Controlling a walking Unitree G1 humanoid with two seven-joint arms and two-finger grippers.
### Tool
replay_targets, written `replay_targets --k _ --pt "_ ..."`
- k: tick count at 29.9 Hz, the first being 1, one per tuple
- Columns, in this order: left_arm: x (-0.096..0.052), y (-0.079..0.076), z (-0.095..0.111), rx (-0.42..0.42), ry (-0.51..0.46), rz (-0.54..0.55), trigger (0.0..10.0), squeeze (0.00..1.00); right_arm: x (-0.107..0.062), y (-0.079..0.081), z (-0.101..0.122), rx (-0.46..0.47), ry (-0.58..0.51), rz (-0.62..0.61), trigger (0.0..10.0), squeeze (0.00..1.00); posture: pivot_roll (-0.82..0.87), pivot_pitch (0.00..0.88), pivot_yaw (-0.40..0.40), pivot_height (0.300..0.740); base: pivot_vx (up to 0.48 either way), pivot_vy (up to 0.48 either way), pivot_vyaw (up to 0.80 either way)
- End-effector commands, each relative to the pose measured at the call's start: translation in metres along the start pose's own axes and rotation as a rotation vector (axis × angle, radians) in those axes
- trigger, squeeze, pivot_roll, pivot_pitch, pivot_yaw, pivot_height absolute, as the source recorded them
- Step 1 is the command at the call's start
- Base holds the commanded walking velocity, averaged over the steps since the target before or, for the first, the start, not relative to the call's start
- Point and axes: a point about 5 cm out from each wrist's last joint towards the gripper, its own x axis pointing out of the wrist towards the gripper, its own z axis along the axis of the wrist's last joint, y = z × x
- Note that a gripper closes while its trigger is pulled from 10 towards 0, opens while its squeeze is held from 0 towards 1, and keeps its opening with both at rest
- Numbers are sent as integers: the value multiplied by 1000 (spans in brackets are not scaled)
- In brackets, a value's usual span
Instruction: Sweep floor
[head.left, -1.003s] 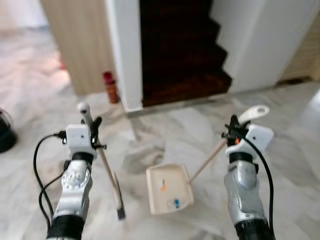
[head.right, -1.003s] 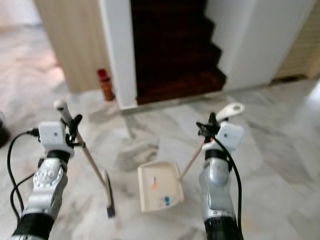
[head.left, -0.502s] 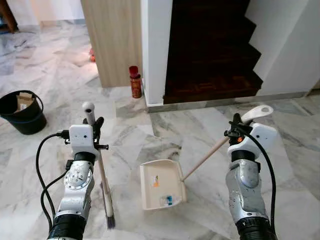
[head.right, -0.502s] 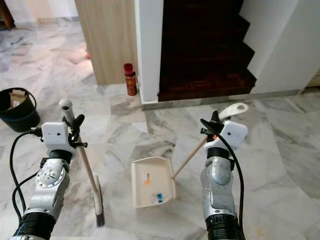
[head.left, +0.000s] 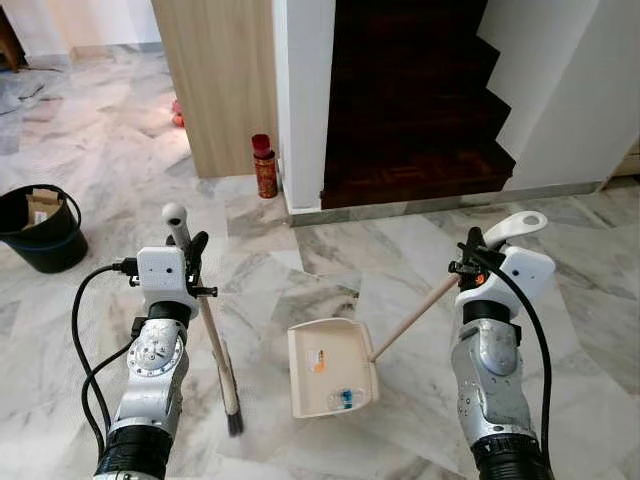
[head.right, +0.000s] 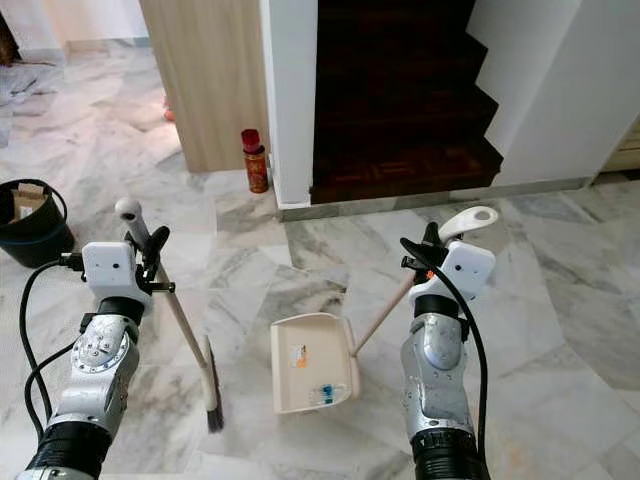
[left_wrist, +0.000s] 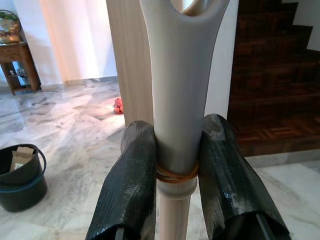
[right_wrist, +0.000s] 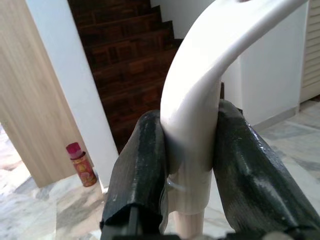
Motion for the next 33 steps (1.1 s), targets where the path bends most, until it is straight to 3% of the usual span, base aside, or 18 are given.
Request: replay_targets --k 1,33 --pt "4 4 6 9 -21 2 10000 0 4 3 9 17 -42 2 10000 0 -79 39 -7 740 0 259 0" --pt "6 2 8 0 -24 -10 10000 0 6 6 11 24 -38 18 10000 0 -49 52 4 740 0 263 0"
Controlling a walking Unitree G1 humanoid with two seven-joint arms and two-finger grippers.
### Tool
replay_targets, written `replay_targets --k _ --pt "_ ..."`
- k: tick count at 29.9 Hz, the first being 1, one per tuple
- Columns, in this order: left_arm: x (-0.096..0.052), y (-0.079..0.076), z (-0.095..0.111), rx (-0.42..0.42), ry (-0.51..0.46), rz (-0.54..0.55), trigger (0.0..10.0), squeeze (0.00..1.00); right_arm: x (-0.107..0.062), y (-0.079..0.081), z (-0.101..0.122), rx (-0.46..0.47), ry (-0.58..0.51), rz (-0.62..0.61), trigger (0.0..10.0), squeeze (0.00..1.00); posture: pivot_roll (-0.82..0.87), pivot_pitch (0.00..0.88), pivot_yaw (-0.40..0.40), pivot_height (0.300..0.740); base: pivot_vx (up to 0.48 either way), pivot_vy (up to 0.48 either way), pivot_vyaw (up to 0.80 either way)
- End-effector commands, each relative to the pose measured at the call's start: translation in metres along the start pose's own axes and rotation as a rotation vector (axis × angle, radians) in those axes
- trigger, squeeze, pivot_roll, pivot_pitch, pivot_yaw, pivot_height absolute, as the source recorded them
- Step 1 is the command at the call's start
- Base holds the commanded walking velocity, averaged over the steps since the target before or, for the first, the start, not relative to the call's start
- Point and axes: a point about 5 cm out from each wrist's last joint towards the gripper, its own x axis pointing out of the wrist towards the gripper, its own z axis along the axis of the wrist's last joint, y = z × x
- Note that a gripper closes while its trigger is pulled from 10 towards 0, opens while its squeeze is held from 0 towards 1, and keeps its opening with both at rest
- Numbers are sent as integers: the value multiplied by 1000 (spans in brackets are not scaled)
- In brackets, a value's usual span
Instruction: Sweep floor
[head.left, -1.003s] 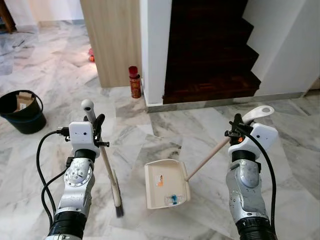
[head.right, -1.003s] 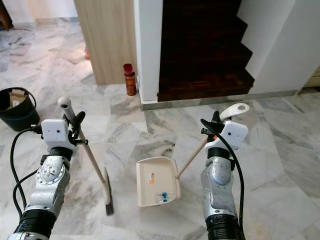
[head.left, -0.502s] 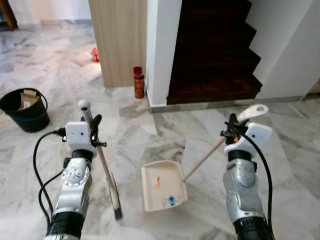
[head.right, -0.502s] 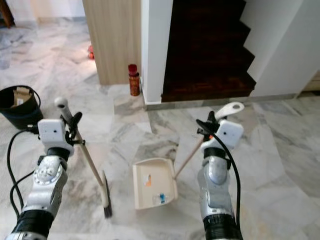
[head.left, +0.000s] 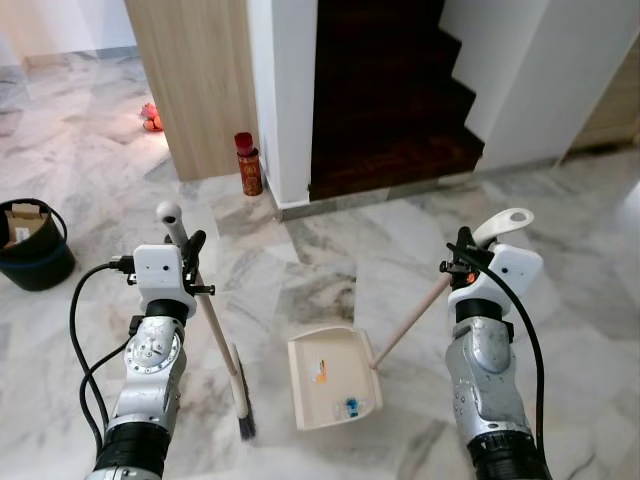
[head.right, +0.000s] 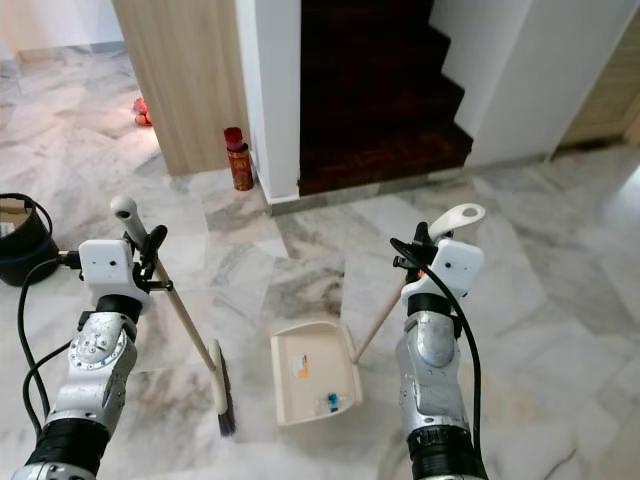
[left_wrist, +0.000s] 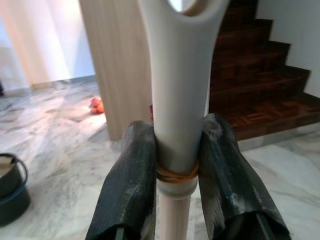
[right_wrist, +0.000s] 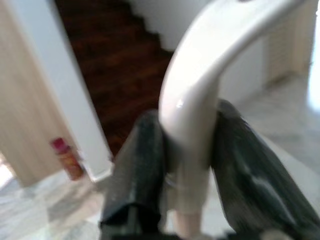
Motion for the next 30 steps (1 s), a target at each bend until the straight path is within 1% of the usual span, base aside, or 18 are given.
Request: replay_targets --k 1,8,21,25,28,30 --pt "5 6 11 8 -46 10 10000 0 6 8 16 25 -74 21 10000 0 -44 46 4 740 0 259 0" --pt "6 8 12 12 -50 12 10000 0 6 9 16 27 -70 20 10000 0 -40 52 2 740 0 260 0" --pt "5 7 11 9 -44 15 10000 0 7 6 14 35 -49 19 10000 0 -40 62 -8 740 0 261 0" --pt "4 7 10 8 -42 18 10000 0 7 7 13 43 -43 27 10000 0 -40 61 -11 740 0 262 -758" --pt "4 7 10 7 -41 19 10000 0 7 8 15 31 -53 33 10000 0 -40 61 -11 740 0 262 0" --pt "4 7 10 7 -40 20 10000 0 7 8 14 39 -47 32 10000 0 -39 61 -12 740 0 262 0"
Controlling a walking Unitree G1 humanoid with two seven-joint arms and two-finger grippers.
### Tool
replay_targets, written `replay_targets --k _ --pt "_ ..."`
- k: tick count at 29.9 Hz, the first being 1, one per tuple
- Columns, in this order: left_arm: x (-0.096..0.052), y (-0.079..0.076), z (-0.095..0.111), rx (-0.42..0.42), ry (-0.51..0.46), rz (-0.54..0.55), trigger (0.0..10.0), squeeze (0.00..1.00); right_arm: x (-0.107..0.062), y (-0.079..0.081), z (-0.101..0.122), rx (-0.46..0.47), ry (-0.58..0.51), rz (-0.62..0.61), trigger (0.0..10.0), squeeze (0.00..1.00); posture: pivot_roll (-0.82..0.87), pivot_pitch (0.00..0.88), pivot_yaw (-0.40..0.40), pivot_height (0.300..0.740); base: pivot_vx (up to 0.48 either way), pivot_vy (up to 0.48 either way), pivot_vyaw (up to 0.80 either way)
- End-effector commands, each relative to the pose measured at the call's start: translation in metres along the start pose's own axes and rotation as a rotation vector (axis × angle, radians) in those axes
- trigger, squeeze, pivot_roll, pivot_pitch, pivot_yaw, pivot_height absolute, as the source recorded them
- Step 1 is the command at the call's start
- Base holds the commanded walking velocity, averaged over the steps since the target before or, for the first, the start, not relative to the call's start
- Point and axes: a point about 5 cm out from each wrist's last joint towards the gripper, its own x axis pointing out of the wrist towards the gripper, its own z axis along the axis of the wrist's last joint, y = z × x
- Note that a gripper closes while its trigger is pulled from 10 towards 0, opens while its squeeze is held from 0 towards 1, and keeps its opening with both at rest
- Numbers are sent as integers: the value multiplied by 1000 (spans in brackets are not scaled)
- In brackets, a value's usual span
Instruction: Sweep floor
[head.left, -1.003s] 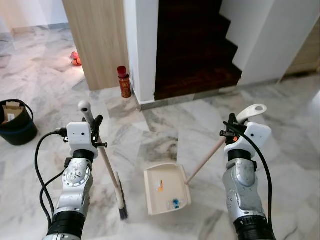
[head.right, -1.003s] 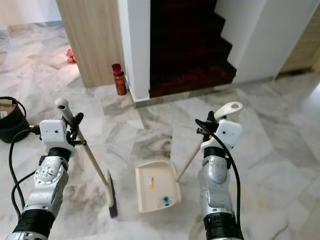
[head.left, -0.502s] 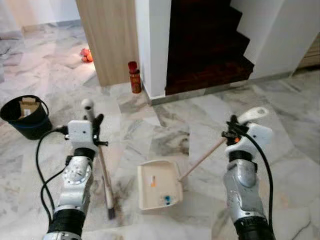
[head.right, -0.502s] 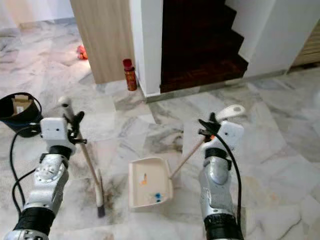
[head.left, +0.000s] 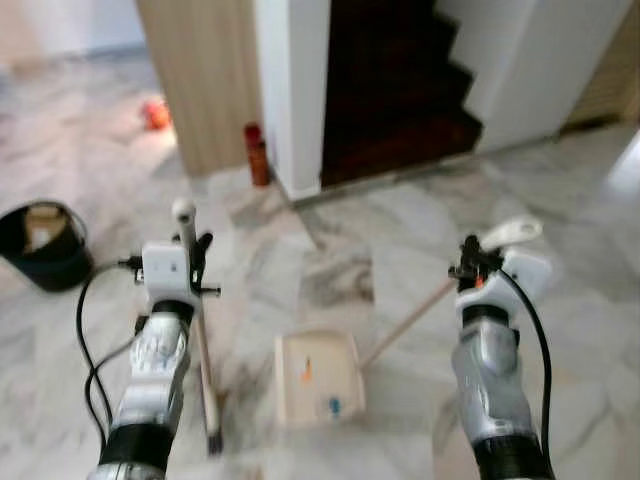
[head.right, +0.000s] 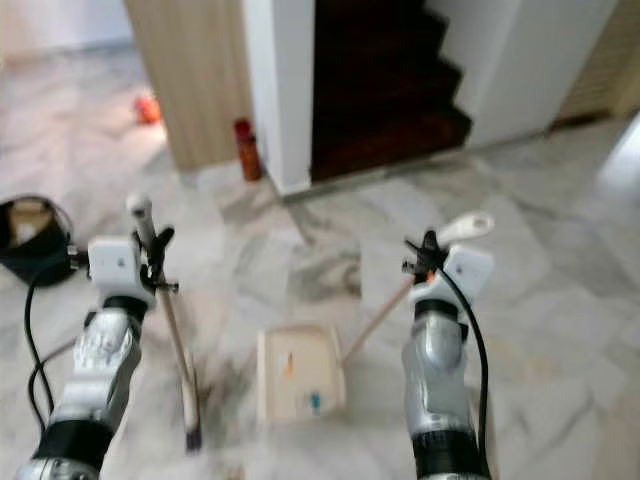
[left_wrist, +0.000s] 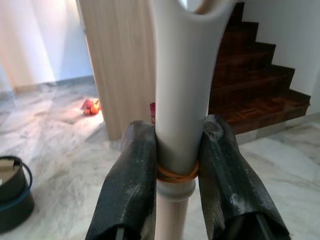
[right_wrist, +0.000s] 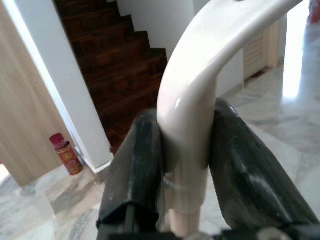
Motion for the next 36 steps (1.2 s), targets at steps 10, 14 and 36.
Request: replay_targets --k 10,14,36 --pt "3 2 9 -2 -42 10 10000 0 5 8 13 17 -55 28 10000 0 -40 61 -14 740 0 262 0" --pt "3 2 10 -2 -42 10 10000 0 4 8 14 -1 -65 28 10000 0 -40 61 -14 740 0 261 0" --pt "5 1 10 0 -42 0 10000 0 4 12 13 14 -68 49 10000 0 -36 40 -8 740 0 261 145"
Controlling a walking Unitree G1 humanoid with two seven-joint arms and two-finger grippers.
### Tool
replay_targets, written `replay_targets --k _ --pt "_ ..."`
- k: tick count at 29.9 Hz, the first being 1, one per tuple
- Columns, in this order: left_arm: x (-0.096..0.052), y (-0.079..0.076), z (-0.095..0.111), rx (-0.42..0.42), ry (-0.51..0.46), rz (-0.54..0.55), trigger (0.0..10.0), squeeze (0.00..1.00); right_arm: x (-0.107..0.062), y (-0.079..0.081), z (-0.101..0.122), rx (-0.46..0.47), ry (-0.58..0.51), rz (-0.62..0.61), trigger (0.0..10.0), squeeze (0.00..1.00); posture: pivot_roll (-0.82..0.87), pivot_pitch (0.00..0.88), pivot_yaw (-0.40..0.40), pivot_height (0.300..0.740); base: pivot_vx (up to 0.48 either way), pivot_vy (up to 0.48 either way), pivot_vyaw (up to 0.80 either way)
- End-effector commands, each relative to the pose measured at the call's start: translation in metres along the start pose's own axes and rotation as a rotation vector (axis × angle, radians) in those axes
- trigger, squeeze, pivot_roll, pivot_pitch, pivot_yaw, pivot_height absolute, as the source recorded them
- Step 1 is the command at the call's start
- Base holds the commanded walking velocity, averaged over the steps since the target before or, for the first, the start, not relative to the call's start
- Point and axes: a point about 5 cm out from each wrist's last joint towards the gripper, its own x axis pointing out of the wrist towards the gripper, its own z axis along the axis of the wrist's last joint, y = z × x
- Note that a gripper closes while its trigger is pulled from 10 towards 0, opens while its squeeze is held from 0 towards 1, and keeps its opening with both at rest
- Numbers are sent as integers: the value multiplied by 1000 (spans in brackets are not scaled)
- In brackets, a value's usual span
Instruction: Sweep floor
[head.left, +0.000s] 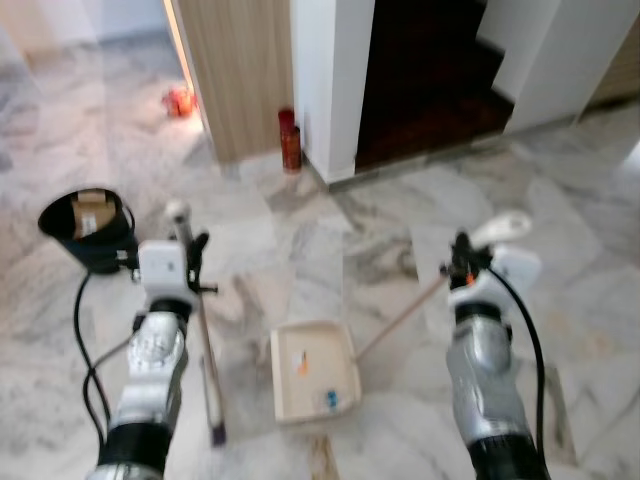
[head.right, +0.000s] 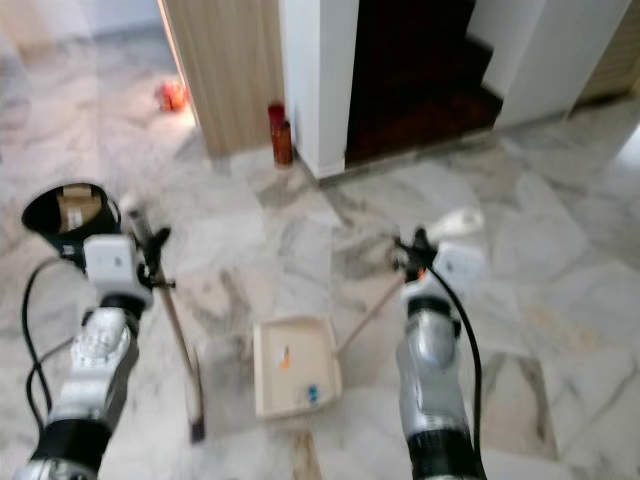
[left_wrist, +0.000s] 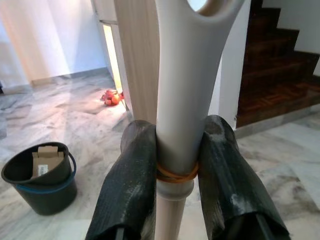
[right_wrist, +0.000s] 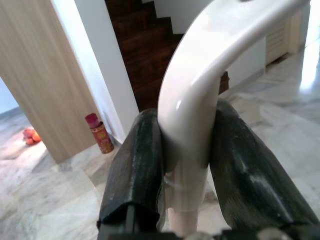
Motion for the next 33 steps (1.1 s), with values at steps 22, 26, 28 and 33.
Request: replay_targets --k 22,26,28,33 --pt "4 4 9 1 -37 15 10000 0 4 11 13 16 -64 49 10000 0 -36 48 -11 740 0 260 415" --pt "4 5 9 2 -37 16 10000 0 4 11 13 15 -63 50 10000 0 -35 49 -11 740 0 126 0" --pt "4 4 9 4 -40 14 10000 0 4 11 13 16 -61 50 10000 0 -35 50 -11 740 0 0 0" --pt "4 2 10 6 -46 1 10000 0 4 11 12 20 -57 49 10000 0 -34 52 -9 740 0 0 0"
